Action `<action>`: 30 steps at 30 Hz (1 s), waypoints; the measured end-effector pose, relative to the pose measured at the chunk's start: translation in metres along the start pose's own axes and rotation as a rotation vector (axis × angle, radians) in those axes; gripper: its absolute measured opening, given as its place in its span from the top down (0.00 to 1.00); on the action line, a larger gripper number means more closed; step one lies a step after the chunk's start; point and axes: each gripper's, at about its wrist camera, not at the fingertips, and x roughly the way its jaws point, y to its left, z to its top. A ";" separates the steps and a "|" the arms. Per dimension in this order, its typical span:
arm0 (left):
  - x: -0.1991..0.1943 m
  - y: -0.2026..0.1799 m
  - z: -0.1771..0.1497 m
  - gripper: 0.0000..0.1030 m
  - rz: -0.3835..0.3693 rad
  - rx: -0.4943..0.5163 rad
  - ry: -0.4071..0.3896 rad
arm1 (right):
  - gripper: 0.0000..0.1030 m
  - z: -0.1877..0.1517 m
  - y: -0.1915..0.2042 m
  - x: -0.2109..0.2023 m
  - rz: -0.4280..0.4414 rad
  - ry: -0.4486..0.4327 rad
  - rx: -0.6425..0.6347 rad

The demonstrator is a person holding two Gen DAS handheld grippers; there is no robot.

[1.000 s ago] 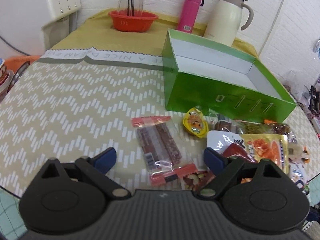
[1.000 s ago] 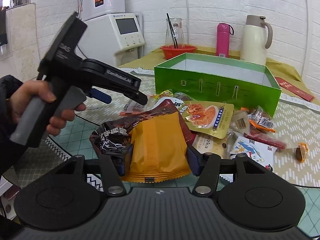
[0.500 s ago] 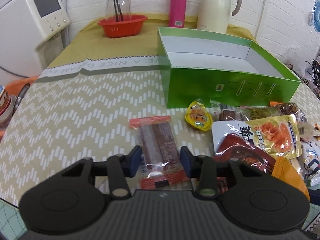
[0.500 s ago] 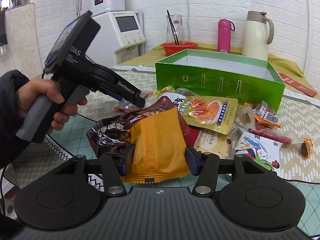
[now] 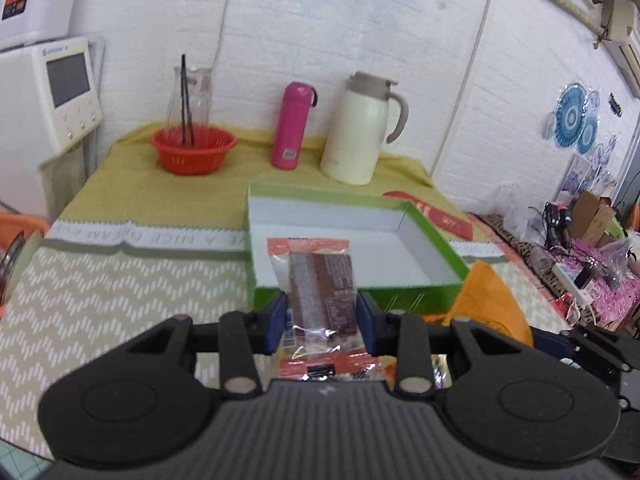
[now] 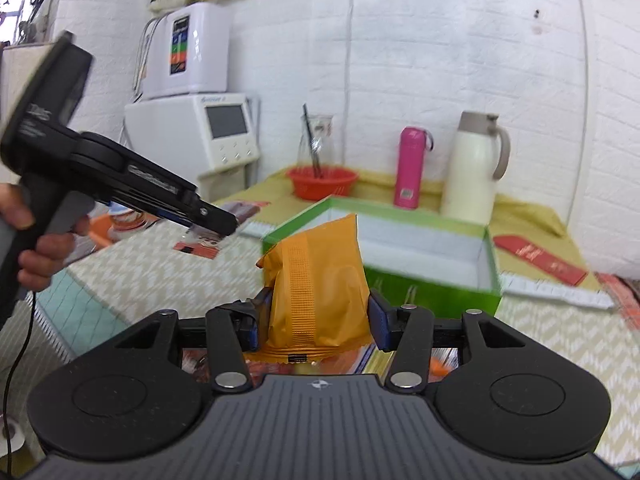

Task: Organize snacks
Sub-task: 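Carry both snacks into the green box and open both grippers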

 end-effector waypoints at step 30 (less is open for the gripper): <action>0.167 0.003 0.044 0.29 0.002 -0.093 0.047 | 0.00 0.003 -0.087 0.175 -0.013 0.235 0.139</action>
